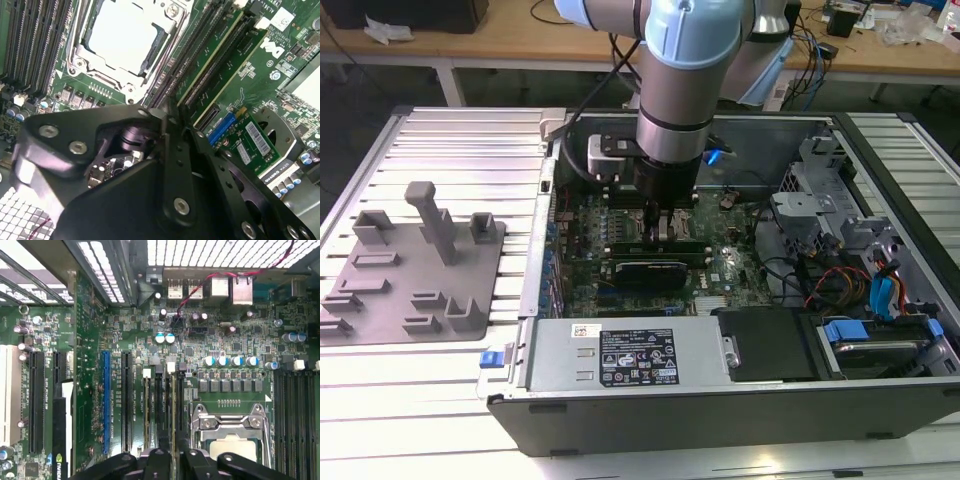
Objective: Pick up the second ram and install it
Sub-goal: 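Insert the second ram into the second slot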
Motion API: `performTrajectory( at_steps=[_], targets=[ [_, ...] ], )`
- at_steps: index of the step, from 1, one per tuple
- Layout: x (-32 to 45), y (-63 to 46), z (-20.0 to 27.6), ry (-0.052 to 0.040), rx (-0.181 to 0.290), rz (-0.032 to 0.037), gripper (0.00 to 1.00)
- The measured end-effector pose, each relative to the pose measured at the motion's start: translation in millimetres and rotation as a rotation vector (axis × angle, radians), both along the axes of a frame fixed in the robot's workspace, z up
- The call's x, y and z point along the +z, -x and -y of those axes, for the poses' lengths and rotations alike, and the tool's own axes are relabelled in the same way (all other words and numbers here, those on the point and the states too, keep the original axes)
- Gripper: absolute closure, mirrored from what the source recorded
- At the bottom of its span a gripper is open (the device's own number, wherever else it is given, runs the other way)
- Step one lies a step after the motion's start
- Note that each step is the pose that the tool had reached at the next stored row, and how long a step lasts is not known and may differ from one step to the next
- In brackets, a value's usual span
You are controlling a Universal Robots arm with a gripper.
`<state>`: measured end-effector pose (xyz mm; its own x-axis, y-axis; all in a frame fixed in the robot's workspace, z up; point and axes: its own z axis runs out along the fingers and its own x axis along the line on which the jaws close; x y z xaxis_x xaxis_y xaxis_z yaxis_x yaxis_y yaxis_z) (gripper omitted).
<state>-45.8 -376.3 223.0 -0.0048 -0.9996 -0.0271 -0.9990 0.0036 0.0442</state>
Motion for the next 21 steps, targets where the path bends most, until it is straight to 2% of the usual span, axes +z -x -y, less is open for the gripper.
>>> performTrajectory(
  at_steps=[1,3,7,10,13,15,16,17,19,21],
  targets=[
    [0.1,0.1,0.1,0.0004,0.0,-0.0002,0.83],
    [1.8,0.1,0.1,0.0009,0.0,-0.0003,0.83],
    [20.1,0.1,0.1,0.0004,0.0,0.0063,0.83],
    [29.9,0.1,0.1,0.0005,0.0,0.0133,0.83],
    [47.5,0.0,0.1,0.0005,0.001,0.0204,0.83],
    [49.2,0.1,0.0,0.0004,0.001,0.0238,0.83],
    [49.2,-0.1,0.1,0.0004,0.0,0.0298,0.83],
    [49.3,-1.3,0.1,0.0006,0.001,0.0323,0.83],
    [49.3,-6.2,0.2,0.0007,0.001,0.035,0.83],
    [49.2,-6.5,0.1,0.0006,0.0,0.035,0.83]
  ],
)
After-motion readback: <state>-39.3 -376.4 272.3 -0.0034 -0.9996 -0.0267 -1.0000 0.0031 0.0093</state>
